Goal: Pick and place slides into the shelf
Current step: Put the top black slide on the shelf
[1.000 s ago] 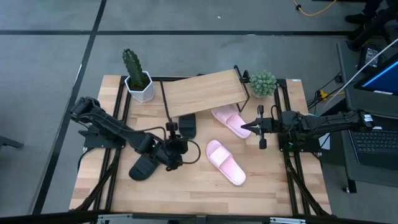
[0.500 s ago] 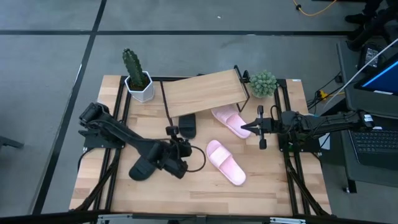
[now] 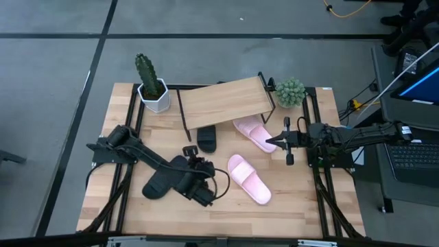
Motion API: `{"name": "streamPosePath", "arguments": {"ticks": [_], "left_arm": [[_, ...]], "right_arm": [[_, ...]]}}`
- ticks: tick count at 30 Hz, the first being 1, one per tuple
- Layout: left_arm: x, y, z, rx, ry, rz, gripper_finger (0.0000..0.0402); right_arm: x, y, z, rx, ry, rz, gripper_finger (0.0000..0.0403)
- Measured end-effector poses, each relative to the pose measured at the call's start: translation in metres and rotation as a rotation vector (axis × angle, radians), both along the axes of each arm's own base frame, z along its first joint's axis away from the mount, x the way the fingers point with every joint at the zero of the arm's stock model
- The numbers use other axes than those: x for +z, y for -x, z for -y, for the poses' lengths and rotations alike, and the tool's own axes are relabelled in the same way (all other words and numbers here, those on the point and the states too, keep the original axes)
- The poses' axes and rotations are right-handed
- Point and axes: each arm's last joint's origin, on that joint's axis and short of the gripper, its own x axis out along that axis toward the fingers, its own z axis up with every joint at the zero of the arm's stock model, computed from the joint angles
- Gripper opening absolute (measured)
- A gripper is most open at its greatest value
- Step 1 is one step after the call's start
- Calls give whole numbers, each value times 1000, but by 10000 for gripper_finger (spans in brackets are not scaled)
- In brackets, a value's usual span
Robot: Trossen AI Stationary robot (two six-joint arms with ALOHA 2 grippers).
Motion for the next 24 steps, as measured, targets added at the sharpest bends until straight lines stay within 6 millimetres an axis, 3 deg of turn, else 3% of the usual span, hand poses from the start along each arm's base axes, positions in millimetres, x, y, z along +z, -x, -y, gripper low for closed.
{"name": "streamPosePath", "arguments": {"ticks": [6,13,24], "left_arm": [[-6,-9,-15,51,17,-12,0],[-6,-15,-30,95,24,-8,0],[-6,-17,-30,96,30,6,0]], "right_arm": [[-1,0,0,0,1,-10,26],[-1,0,0,-1,1,-15,20],[-1,0,0,-1,1,-15,10]]}}
